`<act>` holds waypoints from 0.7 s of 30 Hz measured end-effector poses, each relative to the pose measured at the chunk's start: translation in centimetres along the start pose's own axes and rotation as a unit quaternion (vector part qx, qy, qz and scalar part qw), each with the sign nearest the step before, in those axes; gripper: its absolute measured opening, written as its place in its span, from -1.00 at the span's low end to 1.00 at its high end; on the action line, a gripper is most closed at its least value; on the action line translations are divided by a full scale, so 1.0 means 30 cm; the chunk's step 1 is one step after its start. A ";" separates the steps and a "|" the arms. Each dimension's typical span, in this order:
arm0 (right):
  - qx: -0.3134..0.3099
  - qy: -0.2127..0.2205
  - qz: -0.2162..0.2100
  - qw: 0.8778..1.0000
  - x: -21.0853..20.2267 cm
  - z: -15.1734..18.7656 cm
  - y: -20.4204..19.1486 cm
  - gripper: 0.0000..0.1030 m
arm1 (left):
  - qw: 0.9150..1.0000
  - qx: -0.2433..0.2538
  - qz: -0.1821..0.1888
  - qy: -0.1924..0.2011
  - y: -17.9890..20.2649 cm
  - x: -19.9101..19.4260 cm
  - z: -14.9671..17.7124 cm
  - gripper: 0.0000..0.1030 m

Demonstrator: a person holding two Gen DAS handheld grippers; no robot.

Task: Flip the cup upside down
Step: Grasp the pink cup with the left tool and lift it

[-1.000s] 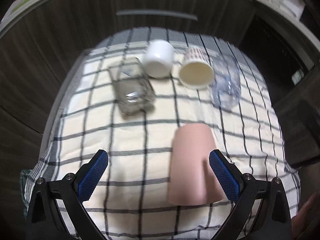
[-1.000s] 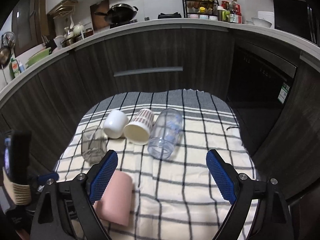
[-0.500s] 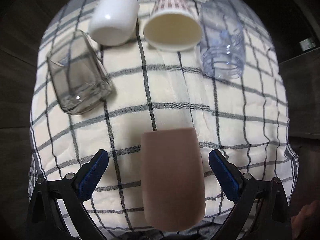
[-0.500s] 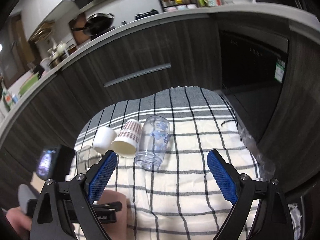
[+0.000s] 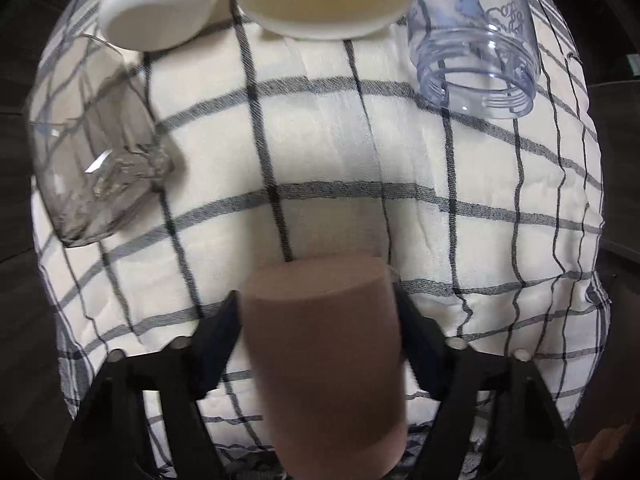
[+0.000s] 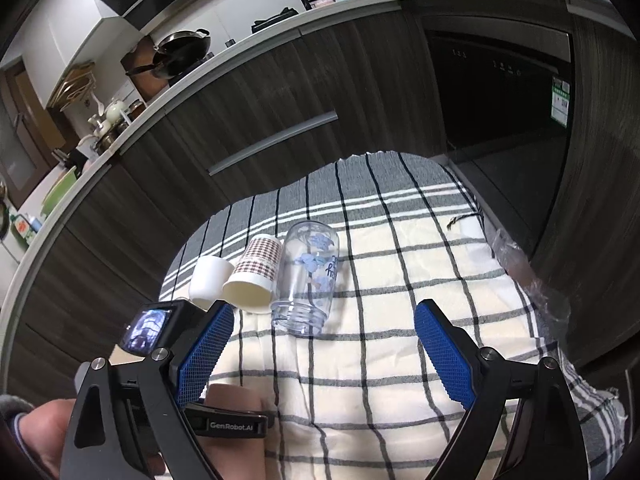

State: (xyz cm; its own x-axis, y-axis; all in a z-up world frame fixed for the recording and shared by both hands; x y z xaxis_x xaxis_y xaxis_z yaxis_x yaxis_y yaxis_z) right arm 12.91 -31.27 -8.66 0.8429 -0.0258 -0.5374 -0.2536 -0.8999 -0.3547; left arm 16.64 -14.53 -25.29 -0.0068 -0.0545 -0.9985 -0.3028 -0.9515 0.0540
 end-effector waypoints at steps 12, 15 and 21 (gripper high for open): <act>0.023 -0.010 0.010 1.000 0.014 0.012 0.044 0.79 | 0.998 0.003 -0.013 0.065 -0.017 -0.117 -0.019 0.28; 0.023 -0.004 0.007 1.000 0.005 0.012 0.038 0.79 | 0.991 0.003 -0.010 0.133 -0.018 -0.205 -0.031 0.28; 0.016 0.030 0.006 0.999 -0.029 0.004 0.036 0.78 | 0.948 -0.005 -0.010 0.319 -0.041 -0.366 -0.027 0.28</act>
State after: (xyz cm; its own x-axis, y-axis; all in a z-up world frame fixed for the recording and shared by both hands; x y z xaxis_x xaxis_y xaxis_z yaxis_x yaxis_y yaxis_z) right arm 11.85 -32.17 -8.65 0.8666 -0.0642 -0.4948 -0.2787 -0.8849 -0.3733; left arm 17.86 -13.01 -14.39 0.5779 -0.2052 -0.7899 -0.2876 -0.9570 0.0383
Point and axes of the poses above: each gripper's, at about its wrist camera, not at the fingertips, and x roughly the way its jaws point, y to its right, z to its underside, the point moved 5 cm from there along x, roughly the way its jaws point, and after that the axes turned 14 degrees about y, right-handed, at the moved point
